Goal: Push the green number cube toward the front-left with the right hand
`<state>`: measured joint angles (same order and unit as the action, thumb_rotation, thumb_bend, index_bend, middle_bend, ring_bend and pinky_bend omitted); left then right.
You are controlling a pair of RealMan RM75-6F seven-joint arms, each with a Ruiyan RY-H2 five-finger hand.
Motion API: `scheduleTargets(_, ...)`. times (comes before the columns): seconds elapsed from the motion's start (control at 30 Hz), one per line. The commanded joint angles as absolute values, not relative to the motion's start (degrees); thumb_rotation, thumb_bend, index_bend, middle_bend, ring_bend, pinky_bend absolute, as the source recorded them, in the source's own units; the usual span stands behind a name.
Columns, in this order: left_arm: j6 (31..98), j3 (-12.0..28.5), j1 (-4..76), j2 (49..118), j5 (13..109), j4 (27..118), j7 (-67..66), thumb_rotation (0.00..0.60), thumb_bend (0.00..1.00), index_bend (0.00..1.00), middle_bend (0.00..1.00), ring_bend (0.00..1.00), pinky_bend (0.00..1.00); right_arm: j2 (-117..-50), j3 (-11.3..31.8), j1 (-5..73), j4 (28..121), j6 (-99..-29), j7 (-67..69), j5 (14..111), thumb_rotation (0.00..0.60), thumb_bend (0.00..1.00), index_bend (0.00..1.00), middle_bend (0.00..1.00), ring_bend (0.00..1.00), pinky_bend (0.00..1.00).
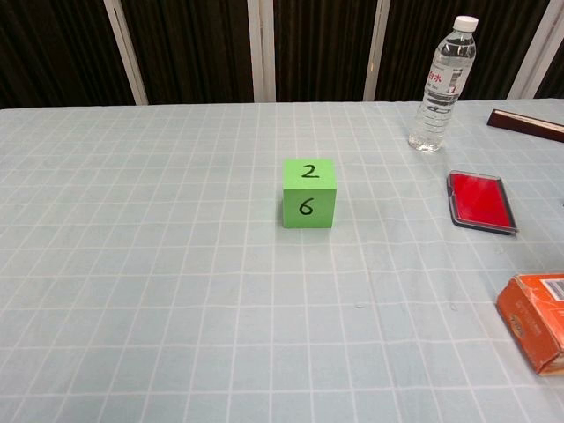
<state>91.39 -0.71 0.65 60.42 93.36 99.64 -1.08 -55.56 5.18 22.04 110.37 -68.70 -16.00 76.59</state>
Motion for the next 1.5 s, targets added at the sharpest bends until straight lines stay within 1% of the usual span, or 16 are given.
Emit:
scheduleTargets(0.03,91.4,-0.6,0.7,60.4,93.2,99.7,-1.1,0.600,0.44,0.07,0.00,0.00,0.04,-54.4,9.1,29.1,115.2,-60.6,-24.4,66.8,0.600,0.56,0.04,0.11,0.12,0.07)
scheduleTargets(0.07,91.4,-0.6,0.7,60.4,93.2,99.7,-1.1,0.600,0.44,0.07,0.00,0.00,0.04,-54.8,9.6,30.7,115.7,-59.2,-26.8,64.1,0.600,0.60,0.04,0.12,0.13,0.08)
scheduleTargets(0.13,91.4,-0.5,0.7,60.4,93.0,99.7,-1.1,0.600,0.44,0.07,0.00,0.00,0.04,-56.0,10.2,33.7,116.1,-56.8,-30.6,59.4,0.600,0.75,0.05,0.16,0.18,0.12)
scheduleTargets(0.2,91.2,-0.4,0.7,60.4,92.8,99.7,-1.3,0.600,0.44,0.07,0.00,0.00,0.04,-57.7,10.8,37.2,116.3,-55.1,-35.0,53.9,0.600,0.86,0.05,0.20,0.22,0.16)
scheduleTargets(0.27,91.0,-0.4,0.8,60.5,92.7,99.8,-1.4,0.600,0.44,0.07,0.00,0.00,0.04,-59.1,11.0,40.1,116.3,-54.5,-38.6,49.2,0.600,0.94,0.05,0.24,0.25,0.19)
scheduleTargets(0.33,90.8,-0.3,0.9,60.6,92.5,99.8,-1.7,0.600,0.44,0.07,0.00,0.00,0.04,-61.0,11.3,43.8,116.2,-54.4,-42.7,43.4,0.600,0.99,0.05,0.25,0.27,0.20)
scheduleTargets(0.57,90.2,0.0,1.1,60.6,91.4,100.0,-2.4,0.600,0.44,0.07,0.00,0.00,0.04,-65.7,12.1,54.0,115.0,-57.0,-51.8,26.8,0.600,1.00,0.05,0.28,0.31,0.22)
scheduleTargets(0.67,89.9,0.1,1.1,60.8,91.2,100.0,-2.8,0.600,0.44,0.07,0.00,0.00,0.04,-67.6,12.7,57.7,113.8,-58.4,-54.0,20.3,0.600,1.00,0.05,0.33,0.36,0.24)
scheduleTargets(0.8,89.8,0.1,1.2,61.1,91.1,100.2,-3.6,0.600,0.44,0.07,0.00,0.00,0.04,-70.3,13.0,62.2,110.6,-59.3,-56.2,13.6,0.600,1.00,0.05,0.43,0.45,0.28)
scheduleTargets(0.9,89.7,0.2,1.3,61.3,90.9,100.2,-4.2,0.600,0.44,0.07,0.00,0.00,0.04,-72.1,12.7,64.6,108.2,-59.7,-57.7,10.8,0.600,1.00,0.05,0.48,0.50,0.32)
scheduleTargets(1.0,89.6,0.4,1.3,61.4,90.6,100.3,-4.7,0.600,0.44,0.07,0.00,0.00,0.04,-73.8,12.3,66.3,106.3,-59.8,-58.7,8.9,0.600,1.00,0.05,0.51,0.52,0.36)
scheduleTargets(1.3,89.3,0.8,1.5,61.5,89.7,100.3,-5.0,0.600,0.44,0.07,0.00,0.00,0.04,-78.7,10.4,70.3,101.1,-59.5,-61.0,4.8,0.600,1.00,0.06,0.63,0.61,0.39)
scheduleTargets(1.43,88.9,0.8,1.6,61.6,89.4,100.3,-5.1,0.600,0.44,0.07,0.00,0.00,0.04,-79.9,10.2,71.2,100.2,-59.0,-61.1,4.1,0.600,1.00,0.07,0.64,0.61,0.39)
scheduleTargets(1.5,88.6,0.8,1.7,61.6,89.3,100.4,-5.4,0.600,0.44,0.07,0.00,0.00,0.04,-80.3,10.3,71.6,100.0,-58.8,-60.8,4.1,0.600,1.00,0.09,0.64,0.61,0.39)
